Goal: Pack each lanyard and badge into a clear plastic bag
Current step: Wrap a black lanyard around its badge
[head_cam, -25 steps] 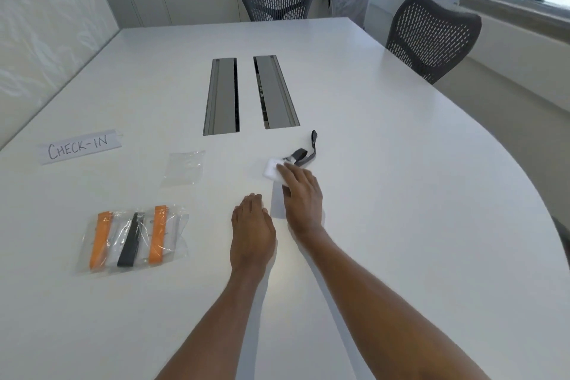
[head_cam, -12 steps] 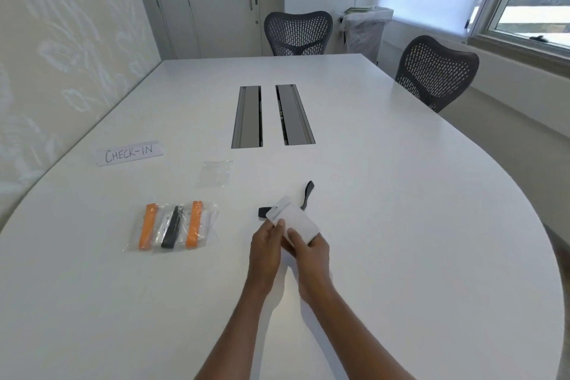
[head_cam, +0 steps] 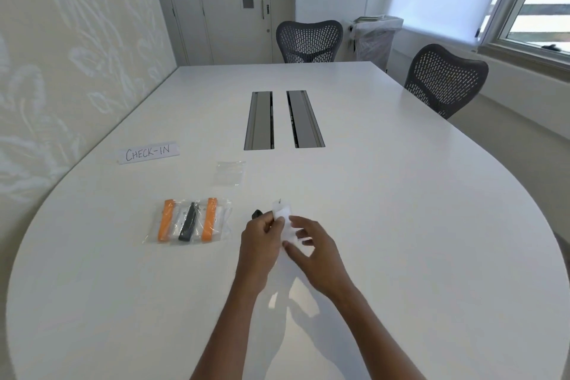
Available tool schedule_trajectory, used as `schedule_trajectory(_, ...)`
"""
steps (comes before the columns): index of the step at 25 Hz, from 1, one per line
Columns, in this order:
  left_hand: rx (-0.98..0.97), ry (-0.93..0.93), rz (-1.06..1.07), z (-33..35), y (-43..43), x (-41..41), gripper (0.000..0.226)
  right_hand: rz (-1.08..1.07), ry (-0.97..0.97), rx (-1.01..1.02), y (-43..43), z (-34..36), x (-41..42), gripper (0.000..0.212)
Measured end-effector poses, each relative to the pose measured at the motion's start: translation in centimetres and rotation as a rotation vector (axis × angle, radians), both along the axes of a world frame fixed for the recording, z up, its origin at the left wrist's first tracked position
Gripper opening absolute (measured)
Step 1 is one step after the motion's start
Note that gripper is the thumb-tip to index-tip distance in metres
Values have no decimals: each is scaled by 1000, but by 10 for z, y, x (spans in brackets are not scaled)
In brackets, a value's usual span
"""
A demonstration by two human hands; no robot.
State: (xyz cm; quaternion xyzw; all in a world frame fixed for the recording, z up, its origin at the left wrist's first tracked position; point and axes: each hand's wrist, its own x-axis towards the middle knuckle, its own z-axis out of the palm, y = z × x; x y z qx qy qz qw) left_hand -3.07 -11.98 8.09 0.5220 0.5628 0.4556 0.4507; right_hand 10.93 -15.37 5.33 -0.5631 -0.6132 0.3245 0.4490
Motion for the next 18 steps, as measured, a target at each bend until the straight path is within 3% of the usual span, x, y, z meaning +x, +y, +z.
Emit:
schedule_trajectory(2, 6, 69, -7, 10, -7, 5, 28, 3, -98, 43, 0, 4, -3, 40)
schedule_trajectory(5, 41, 111, 39, 14, -11, 10, 26, -152, 165, 12, -5, 10, -6, 17)
schedule_trajectory(7, 36, 92, 94, 15, -12, 9, 19, -152, 305, -89, -8, 10, -4, 16)
schedule_trajectory(10, 11, -14, 128, 14, -12, 1, 28, -63, 420, -172, -13, 12, -1, 28)
schedule_trajectory(13, -33, -144, 105, 25, -12, -7, 24, -143, 410, -117, -6, 16, 9, 26)
schedule_trajectory(16, -92, -267, 1, 41, -15, -12, 19, 3, 270, -34, 2, 25, 14, 59)
schedule_trajectory(18, -101, -322, -29, 51, -18, -12, 17, 89, 190, -19, 10, 32, 13, 57)
